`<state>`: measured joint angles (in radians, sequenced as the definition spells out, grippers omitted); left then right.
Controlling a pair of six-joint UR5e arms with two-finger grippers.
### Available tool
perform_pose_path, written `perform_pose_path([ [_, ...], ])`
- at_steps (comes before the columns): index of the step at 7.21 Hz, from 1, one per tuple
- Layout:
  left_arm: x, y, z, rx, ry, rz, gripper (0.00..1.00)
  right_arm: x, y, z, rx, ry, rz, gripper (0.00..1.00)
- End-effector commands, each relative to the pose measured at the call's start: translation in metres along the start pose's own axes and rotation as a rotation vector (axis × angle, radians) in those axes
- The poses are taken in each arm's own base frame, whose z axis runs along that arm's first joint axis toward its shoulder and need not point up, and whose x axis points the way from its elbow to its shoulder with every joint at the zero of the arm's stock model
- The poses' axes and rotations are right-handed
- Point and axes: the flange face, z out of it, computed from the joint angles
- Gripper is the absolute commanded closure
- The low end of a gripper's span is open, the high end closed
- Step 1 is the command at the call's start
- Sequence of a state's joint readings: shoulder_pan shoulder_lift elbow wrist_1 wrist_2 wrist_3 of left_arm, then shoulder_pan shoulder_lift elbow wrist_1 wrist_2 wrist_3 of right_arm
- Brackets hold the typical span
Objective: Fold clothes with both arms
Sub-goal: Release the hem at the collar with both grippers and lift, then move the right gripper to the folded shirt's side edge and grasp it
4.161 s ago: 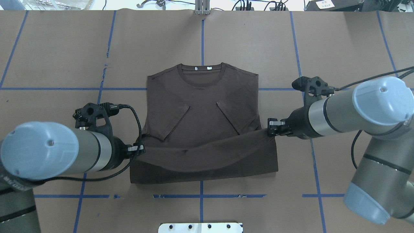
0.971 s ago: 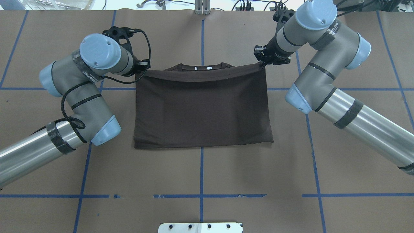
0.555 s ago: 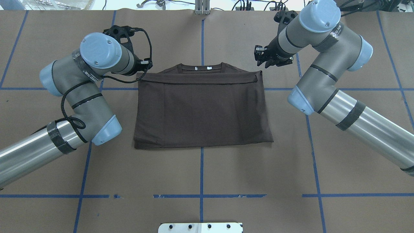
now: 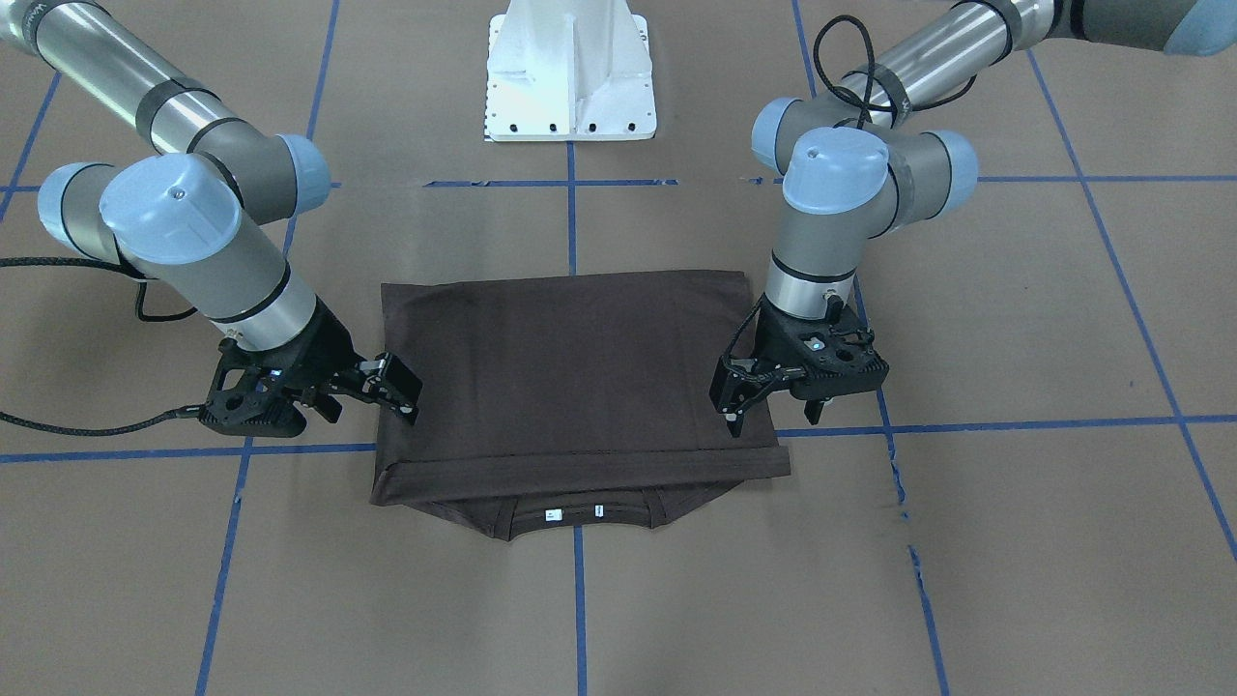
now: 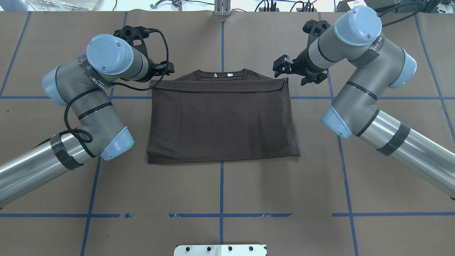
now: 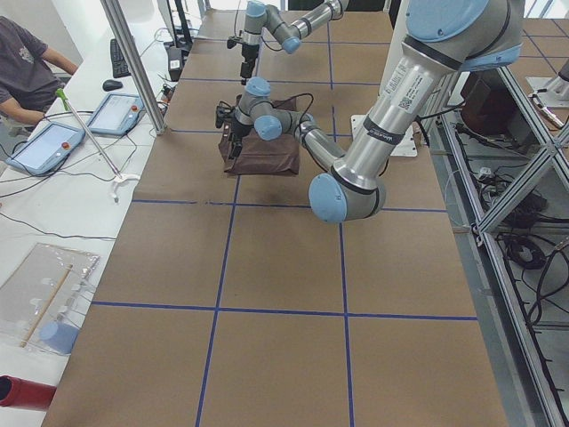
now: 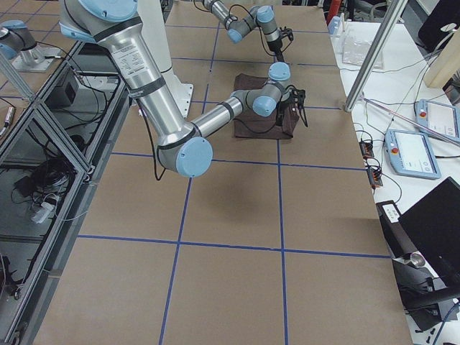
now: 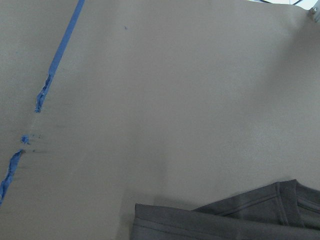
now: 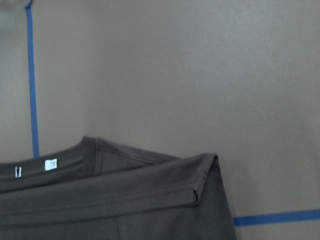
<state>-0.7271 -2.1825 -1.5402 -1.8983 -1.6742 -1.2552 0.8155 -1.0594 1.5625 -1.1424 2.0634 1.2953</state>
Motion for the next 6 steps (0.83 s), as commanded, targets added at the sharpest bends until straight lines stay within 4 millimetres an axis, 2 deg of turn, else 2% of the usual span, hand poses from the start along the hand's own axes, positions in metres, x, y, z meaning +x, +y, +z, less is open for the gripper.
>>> perform_pose_path([
  [1,0.011,0.002,-0.024,0.007,0.043,-0.001,0.00,0.032,0.074,0.013,-0.069,0.023,0.019,0.00],
  [2,0.014,0.002,-0.032,0.011,0.054,0.000,0.00,0.043,0.102,0.019,-0.105,0.033,0.006,0.00],
  [3,0.014,0.002,-0.032,0.011,0.053,0.001,0.00,0.053,0.128,0.033,-0.143,0.057,-0.007,0.00],
  [5,0.013,0.004,-0.030,0.009,0.051,0.002,0.00,0.062,0.150,0.049,-0.168,0.088,-0.021,0.01],
  [6,0.013,0.004,-0.030,0.007,0.051,0.003,0.00,0.064,0.154,0.050,-0.174,0.091,-0.023,0.08],
])
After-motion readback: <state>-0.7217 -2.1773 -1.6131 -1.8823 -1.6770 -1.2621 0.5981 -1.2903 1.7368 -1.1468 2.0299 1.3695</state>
